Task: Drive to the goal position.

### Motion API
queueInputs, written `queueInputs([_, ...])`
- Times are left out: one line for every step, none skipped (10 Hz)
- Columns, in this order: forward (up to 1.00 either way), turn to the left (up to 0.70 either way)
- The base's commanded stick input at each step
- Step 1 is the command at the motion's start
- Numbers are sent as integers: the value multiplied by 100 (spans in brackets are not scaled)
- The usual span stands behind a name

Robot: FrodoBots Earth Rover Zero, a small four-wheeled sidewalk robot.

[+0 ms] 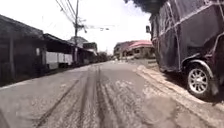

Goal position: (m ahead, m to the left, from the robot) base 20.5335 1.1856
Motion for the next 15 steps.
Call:
queueInputs([70, 1])
queueInputs([70, 1])
queueInputs([70, 1])
queueInputs([70, 1])
queueInputs([70, 1])
queueInputs([70, 1])
queueInputs([70, 1])
queueInputs([70, 1])
queueInputs([70, 1])
queueInputs([70, 1])
queueInputs([70, 1])
queueInputs([70, 1])
queueInputs([70, 1])
queueInputs([70, 1])
queueInputs([70, 1])
